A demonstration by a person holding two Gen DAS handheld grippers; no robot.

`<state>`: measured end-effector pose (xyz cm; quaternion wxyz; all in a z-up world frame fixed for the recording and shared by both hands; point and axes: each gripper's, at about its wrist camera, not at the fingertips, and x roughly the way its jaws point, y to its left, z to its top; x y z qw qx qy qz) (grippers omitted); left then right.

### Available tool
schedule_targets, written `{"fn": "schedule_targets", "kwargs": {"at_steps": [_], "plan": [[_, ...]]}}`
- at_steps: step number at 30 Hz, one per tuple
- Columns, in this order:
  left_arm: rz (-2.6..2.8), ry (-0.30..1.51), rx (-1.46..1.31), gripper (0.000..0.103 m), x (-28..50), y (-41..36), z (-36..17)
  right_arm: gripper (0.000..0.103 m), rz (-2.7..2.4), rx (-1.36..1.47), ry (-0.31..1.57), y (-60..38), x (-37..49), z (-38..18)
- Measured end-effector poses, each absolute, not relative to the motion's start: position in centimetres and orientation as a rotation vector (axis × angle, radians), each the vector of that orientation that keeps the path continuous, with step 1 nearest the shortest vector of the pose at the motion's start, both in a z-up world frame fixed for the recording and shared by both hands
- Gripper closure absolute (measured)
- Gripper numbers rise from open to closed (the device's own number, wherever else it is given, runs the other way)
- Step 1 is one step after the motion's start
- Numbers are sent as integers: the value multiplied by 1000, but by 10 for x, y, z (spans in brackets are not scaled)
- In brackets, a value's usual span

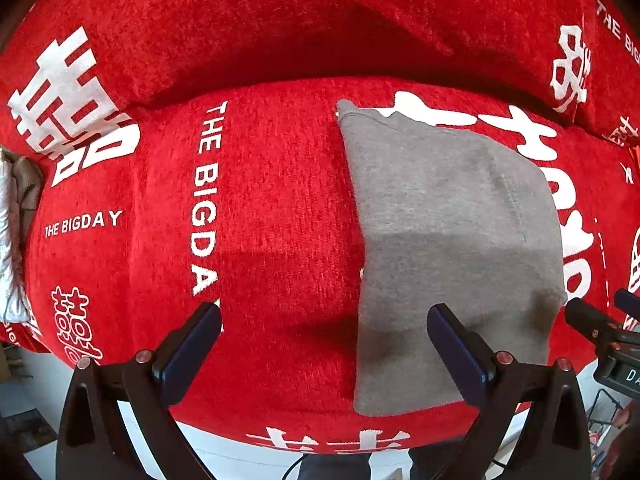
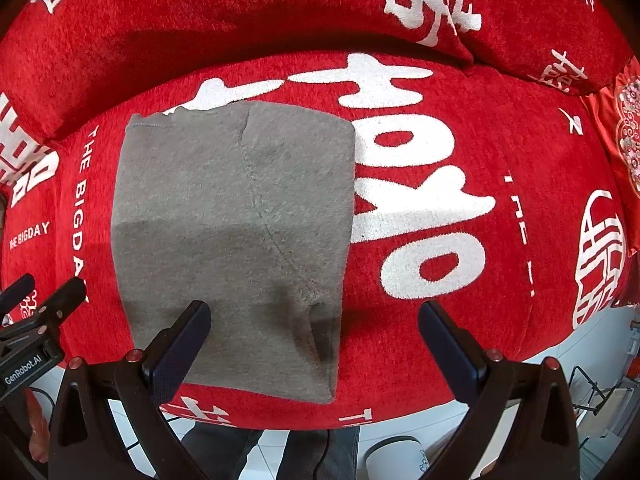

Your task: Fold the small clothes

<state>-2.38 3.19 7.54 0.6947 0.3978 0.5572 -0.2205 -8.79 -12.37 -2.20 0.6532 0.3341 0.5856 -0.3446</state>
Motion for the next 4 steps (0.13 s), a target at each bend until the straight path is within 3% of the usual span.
{"fn": "schedule_targets", "kwargs": {"at_steps": [4], "plan": [[-512, 1211, 887, 0, -25, 32, 79, 0, -786, 758, 1332, -124, -88, -24]]}}
